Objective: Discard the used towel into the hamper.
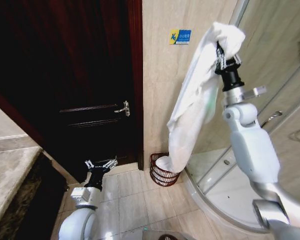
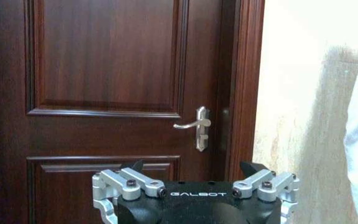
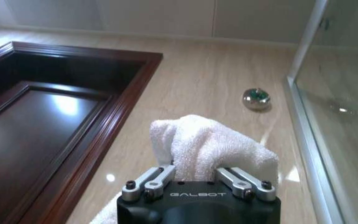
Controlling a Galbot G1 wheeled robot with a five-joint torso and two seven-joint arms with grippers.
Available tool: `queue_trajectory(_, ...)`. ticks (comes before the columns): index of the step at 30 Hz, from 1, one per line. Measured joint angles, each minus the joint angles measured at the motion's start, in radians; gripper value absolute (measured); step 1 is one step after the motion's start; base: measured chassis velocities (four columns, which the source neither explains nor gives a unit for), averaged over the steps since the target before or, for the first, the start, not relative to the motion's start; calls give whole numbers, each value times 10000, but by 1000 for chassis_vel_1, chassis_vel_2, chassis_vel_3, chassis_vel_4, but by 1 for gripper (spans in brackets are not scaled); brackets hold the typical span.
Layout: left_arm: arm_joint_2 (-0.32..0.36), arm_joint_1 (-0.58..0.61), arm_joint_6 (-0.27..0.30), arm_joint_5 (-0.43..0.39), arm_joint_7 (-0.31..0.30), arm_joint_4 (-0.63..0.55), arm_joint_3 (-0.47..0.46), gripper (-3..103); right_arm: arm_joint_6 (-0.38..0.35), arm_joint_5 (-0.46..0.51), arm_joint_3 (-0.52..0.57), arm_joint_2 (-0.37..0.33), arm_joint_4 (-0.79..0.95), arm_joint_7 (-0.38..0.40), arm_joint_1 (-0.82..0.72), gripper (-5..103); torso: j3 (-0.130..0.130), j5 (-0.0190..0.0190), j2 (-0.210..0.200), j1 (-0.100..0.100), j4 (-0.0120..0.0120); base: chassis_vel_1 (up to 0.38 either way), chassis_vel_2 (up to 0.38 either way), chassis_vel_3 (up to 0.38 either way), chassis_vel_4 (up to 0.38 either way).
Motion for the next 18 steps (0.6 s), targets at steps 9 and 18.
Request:
queue_trajectory(9,0,0,0,0,0,0,0,100,65,-8,242,94,-207,-123,-304,13,0,5,0,-1,-2,0,0,0,0)
queue_trajectory(18,0,0,0,0,0,0,0,100,601,-181,932,760,-576,-384,-1809,13,0,4,0,-1,-2,0,0,0,0)
